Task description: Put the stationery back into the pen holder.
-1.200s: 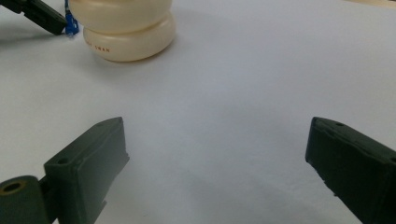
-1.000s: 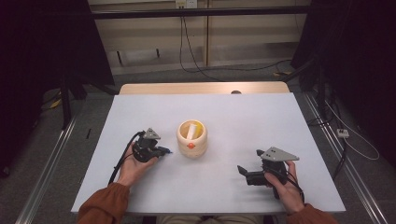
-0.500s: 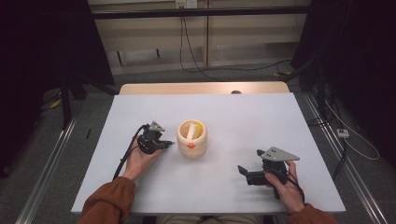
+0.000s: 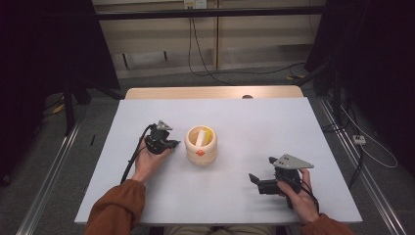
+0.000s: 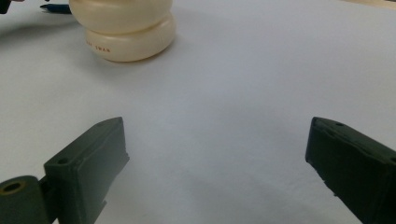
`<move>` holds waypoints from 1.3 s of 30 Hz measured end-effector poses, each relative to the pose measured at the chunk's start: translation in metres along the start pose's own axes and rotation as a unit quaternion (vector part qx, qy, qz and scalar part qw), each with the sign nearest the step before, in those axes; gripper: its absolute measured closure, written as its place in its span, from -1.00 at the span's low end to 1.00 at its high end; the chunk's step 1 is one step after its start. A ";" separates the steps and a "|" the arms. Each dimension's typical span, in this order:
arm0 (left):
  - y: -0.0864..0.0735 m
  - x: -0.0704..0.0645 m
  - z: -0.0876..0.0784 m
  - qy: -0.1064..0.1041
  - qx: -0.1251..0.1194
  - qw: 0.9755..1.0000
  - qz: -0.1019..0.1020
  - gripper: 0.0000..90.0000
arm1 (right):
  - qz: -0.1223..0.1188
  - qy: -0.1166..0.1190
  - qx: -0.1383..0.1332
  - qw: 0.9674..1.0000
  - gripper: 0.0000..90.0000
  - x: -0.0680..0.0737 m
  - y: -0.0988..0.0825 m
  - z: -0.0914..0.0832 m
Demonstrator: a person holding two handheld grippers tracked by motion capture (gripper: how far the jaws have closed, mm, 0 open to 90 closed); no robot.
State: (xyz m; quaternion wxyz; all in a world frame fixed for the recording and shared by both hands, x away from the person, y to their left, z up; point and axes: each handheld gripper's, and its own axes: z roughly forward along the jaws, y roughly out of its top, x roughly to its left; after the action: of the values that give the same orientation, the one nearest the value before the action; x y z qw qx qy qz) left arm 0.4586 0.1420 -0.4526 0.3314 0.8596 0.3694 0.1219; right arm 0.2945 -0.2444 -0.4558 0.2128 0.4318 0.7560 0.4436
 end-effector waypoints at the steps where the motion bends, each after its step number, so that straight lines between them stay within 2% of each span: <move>1: 0.001 0.001 0.000 0.001 0.001 1.000 0.005 1.00 | 0.000 0.000 0.000 1.000 -0.89 0.000 0.000 0.000; 6: 0.000 -0.001 -0.001 -0.002 0.000 1.000 0.003 0.96 | -0.001 -0.001 0.000 1.000 -0.89 -0.001 0.000 0.000; 8: 0.001 -0.003 -0.002 -0.008 -0.008 1.000 -0.002 0.96 | -0.002 0.000 -0.001 1.000 -0.89 0.000 0.000 -0.001; 11: 0.002 -0.003 -0.008 -0.014 -0.018 1.000 0.001 0.91 | -0.002 0.000 -0.001 1.000 -0.89 0.000 0.000 -0.001; 13: 0.003 -0.001 -0.015 -0.013 -0.025 1.000 0.004 0.90 | -0.002 0.000 -0.001 1.000 -0.89 0.000 0.000 -0.001; 17: 0.003 0.010 -0.028 -0.022 -0.042 0.999 -0.011 0.80 | -0.002 0.001 0.000 1.000 -0.89 0.000 0.000 0.000; 18: 0.002 0.013 -0.031 -0.026 -0.044 0.999 -0.016 0.74 | -0.003 0.001 0.000 1.000 -0.89 0.000 0.000 0.000; 22: -0.001 0.024 -0.042 -0.020 -0.056 0.998 -0.031 0.48 | -0.002 0.001 0.000 1.000 -0.89 0.001 0.000 0.000; 23: -0.002 0.026 -0.043 -0.011 -0.061 0.997 -0.040 0.38 | -0.002 0.001 0.000 1.000 -0.89 0.001 0.000 0.000; 24: -0.002 0.027 -0.044 -0.007 -0.066 0.997 -0.051 0.24 | -0.003 0.001 0.001 1.000 -0.89 0.001 0.000 0.000; 26: -0.002 0.031 -0.046 0.002 -0.068 0.996 -0.061 -0.10 | -0.003 0.001 0.000 1.000 -0.89 0.001 0.000 0.000; 32: -0.004 0.040 -0.050 -0.017 -0.069 0.993 -0.092 -0.82 | -0.003 0.002 0.000 1.000 -0.89 0.001 0.000 -0.001; 34: -0.004 0.043 -0.051 -0.024 -0.056 0.994 -0.093 -0.85 | -0.004 0.002 0.000 1.000 -0.89 0.001 0.000 -0.001; 38: -0.006 0.048 -0.056 -0.017 -0.032 0.996 -0.075 -0.83 | -0.003 0.003 -0.001 1.000 -0.89 0.001 0.000 -0.001; 39: -0.006 0.049 -0.056 -0.019 -0.029 0.997 -0.064 -0.80 | -0.004 0.003 0.000 1.000 -0.89 0.001 0.000 -0.001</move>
State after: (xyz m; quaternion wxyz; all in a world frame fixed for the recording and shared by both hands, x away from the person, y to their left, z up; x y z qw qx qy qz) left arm 0.4641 0.2070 -0.4163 0.3700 0.8265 0.4136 0.0946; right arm 0.2934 -0.2442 -0.4555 0.2122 0.4278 0.7581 0.4441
